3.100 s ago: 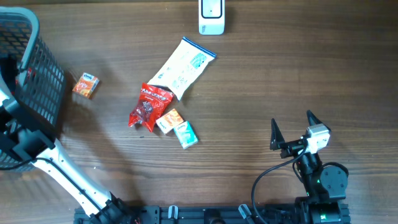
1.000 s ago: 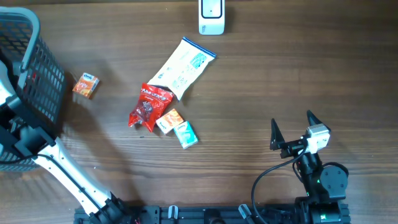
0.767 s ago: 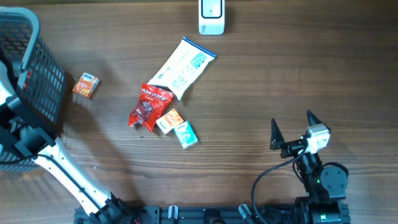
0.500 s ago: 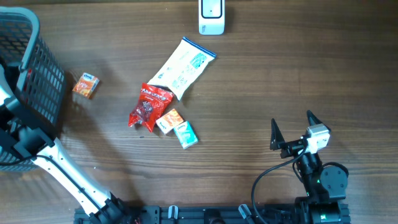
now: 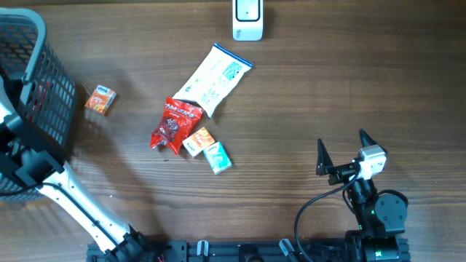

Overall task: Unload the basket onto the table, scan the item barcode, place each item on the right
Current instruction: 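Grasp the red Nescafe 3in1 stick with the left gripper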

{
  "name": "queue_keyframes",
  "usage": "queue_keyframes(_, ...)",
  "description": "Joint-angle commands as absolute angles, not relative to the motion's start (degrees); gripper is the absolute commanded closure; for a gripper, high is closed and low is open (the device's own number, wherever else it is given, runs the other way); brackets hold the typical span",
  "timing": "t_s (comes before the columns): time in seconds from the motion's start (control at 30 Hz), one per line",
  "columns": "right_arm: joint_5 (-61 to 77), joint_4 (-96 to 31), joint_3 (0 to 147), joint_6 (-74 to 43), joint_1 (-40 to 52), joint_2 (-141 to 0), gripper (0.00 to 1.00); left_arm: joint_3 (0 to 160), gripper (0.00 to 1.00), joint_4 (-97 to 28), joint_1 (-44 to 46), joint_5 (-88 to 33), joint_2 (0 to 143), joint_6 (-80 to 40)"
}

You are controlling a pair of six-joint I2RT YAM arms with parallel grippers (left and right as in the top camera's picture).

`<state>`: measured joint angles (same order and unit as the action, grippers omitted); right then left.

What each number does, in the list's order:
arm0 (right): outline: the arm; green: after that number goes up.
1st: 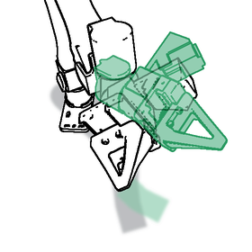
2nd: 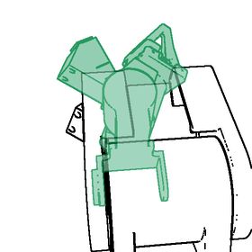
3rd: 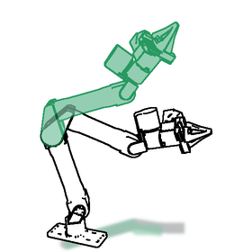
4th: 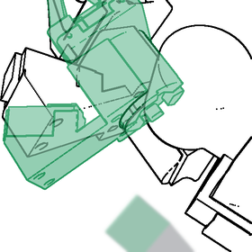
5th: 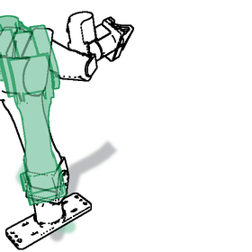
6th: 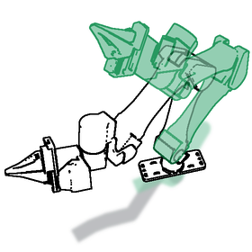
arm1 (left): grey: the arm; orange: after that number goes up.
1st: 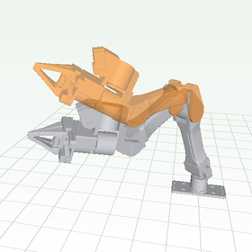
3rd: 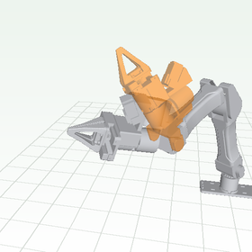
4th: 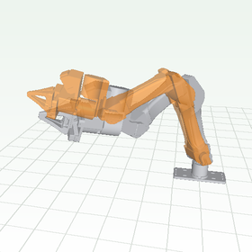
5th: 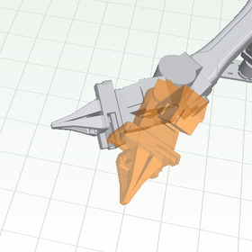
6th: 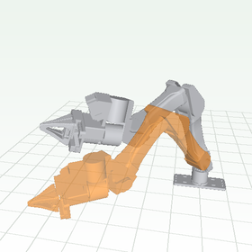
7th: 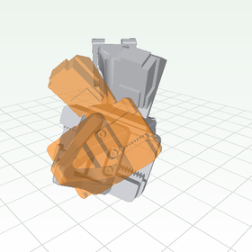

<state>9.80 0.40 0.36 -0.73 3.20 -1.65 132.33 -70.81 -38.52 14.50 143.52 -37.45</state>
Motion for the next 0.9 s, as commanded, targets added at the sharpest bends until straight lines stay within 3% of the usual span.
queue_keyframes(0.0, 9.2, 0.6, 0.3, -0.1, 3.0, -1.7, 0.00, 132.2, 0.07, -69.6, -38.3, 13.9, 136.2, -29.1)
queue_keyframes(0.1, 9.2, 0.6, 0.3, -0.1, 3.0, -1.7, 0.00, 132.2, 0.11, -68.1, -38.3, 9.7, 135.1, -18.5)
queue_keyframes(0.2, 9.2, 0.6, 0.3, -0.1, 3.0, -1.7, 0.00, 132.2, 0.01, -68.7, -38.4, 5.8, 135.6, -5.5)
queue_keyframes(0.3, 9.2, 0.6, 0.3, -0.1, 3.0, -1.7, 0.00, 132.2, 0.00, -70.2, -38.4, 1.3, 136.1, 4.6)
queue_keyframes(0.43, 9.2, 0.6, 0.3, -0.1, 3.0, -1.7, 0.00, 132.2, 0.00, -68.2, -39.2, -4.3, 137.6, 6.9)
queue_keyframes(0.63, 9.2, 0.6, 0.3, -0.1, 3.0, -1.7, 0.00, 132.2, 0.00, -66.9, -39.7, -4.5, 141.4, 7.6)
queue_keyframes(0.77, 9.2, 0.6, 0.3, -0.1, 3.0, -1.7, 0.00, 132.2, 0.04, -66.9, -40.0, -4.5, 142.6, 14.1)
queue_keyframes(0.87, 9.2, 0.6, 0.3, -0.1, 3.0, -1.7, 0.00, 132.2, 0.00, -66.9, -40.2, -4.5, 142.9, 14.9)
